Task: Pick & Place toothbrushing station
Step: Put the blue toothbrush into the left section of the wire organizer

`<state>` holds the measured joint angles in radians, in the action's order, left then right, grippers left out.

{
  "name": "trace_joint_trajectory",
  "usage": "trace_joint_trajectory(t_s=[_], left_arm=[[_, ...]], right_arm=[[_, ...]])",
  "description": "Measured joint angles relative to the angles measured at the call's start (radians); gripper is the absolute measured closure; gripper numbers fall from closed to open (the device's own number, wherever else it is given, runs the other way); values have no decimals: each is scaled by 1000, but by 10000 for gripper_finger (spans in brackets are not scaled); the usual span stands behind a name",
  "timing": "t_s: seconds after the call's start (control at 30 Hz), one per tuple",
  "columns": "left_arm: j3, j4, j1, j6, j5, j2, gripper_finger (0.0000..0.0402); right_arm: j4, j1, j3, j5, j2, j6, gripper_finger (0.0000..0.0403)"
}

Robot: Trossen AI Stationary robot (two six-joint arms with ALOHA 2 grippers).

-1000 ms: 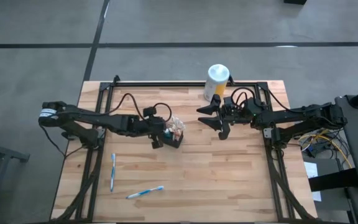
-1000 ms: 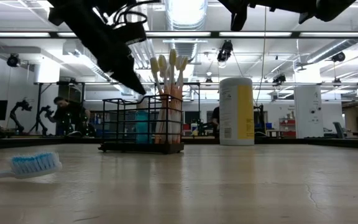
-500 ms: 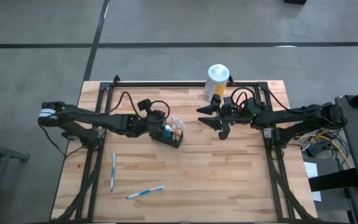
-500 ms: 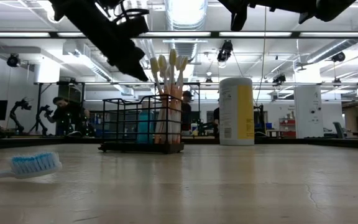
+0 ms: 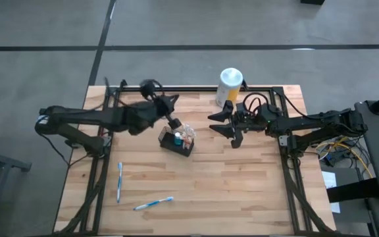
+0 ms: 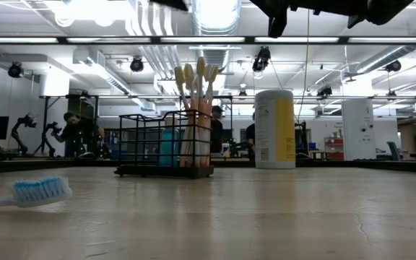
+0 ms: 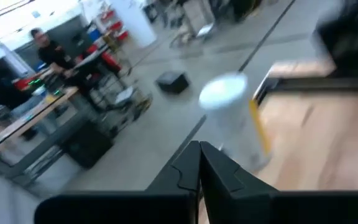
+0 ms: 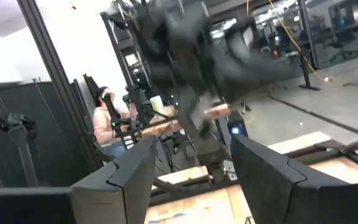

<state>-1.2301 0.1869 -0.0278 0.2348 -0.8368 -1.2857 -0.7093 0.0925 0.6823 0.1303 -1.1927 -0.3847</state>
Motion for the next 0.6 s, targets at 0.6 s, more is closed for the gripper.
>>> trace_joint_trajectory(t_s=[0.6], left_arm=[[-572,747,-133,-109,410,5,394]], right_arm=[[56,0,0,0,2,0,200]])
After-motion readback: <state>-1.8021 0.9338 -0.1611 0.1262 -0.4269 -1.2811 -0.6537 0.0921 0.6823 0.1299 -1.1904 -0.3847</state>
